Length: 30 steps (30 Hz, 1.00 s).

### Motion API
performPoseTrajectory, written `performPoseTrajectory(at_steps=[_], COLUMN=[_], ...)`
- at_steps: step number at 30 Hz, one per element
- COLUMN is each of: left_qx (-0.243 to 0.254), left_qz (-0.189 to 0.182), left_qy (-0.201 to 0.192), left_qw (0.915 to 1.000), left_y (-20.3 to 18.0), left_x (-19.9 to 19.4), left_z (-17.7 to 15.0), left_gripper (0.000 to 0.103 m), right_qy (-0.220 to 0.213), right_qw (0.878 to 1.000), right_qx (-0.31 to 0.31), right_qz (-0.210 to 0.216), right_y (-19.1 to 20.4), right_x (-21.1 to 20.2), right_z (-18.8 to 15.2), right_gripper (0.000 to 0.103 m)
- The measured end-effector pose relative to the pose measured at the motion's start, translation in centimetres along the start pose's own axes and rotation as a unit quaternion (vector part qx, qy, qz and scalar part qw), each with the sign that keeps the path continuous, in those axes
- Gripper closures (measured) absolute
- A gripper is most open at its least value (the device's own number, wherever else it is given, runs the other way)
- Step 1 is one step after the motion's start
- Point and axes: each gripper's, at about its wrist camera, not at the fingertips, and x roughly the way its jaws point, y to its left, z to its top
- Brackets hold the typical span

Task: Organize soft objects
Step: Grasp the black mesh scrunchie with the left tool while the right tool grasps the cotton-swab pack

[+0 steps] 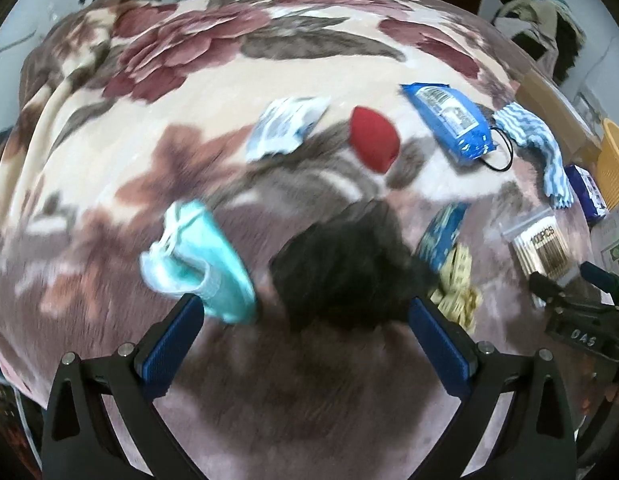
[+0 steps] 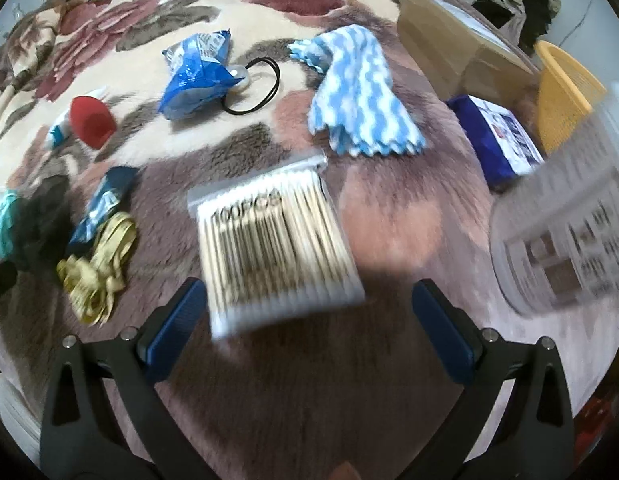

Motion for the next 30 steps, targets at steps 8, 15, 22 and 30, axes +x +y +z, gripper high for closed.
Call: performPoseTrajectory(at_steps=[8, 15, 22, 30], left_qx=[0.051, 0.089, 0.029, -0.059], left_qz=[0.010, 0.022, -0.067, -0.150], left_qy=[0.008, 0.004, 0.019, -0.019], left_qw=[0.9986, 0.9958, 0.9971, 0.9867], left_y=[-2.7, -4.1, -1.7, 2.6], left_x=[2.1, 2.7, 2.6, -1.6], left_z=[2.0, 1.6, 0.6, 0.3], left_gripper=[0.006, 0.011, 0.085, 0.087], right_qy=[0.017, 0.014, -0.002, -0.033], right_qw=[0.999, 0.999, 1.000, 0.997], right_qx=[-0.033, -0.045, -0.017, 0.018], right_qz=[-0.007, -0.002, 0.024, 0.065], right_y=[0.8, 0.9, -0.6, -0.5], right_x=[1.5, 2.0, 0.6, -2.1], right_z=[0.8, 0.8, 0.7, 0.4], right_gripper=[0.000, 0.005, 0.031, 0.032])
